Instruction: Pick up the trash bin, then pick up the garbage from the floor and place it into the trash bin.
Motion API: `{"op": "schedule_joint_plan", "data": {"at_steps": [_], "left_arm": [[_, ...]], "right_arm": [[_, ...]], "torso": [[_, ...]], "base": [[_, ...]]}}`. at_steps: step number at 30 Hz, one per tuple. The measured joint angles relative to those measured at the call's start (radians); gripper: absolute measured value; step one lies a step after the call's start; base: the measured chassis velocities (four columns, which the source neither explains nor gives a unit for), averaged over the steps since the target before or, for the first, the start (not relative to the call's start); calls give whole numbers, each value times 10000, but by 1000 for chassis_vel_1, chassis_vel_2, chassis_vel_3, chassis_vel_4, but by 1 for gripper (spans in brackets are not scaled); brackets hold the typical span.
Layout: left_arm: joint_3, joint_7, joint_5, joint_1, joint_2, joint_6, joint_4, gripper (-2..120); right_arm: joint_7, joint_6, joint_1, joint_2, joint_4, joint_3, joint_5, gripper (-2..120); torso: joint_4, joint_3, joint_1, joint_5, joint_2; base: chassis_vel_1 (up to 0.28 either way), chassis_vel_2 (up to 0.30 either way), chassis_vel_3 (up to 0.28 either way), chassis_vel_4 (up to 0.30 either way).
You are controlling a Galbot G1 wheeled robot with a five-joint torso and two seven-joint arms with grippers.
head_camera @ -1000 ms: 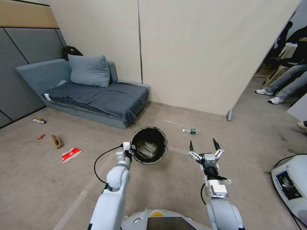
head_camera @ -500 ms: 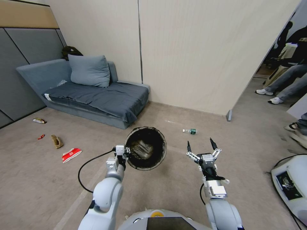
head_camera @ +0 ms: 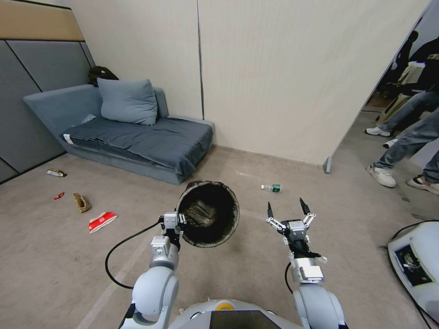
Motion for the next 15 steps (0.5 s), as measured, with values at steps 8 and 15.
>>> {"op": "schedule_joint_plan", "data": {"at_steps": [8,15], "left_arm": [[168,-51,-7,-24,41,-11,26,1],[181,-64,-30,-57,98,-10,38,1]], "right_arm": [[36,-15,15,0,-14,-11,16,100],[36,-15,14,0,-14,-7,20,100]], "torso": [[0,0,0,-1,0],[2,1,0,-2,0]], "base": [[-143,102,120,-131],[-233,217,220,-243]]}}
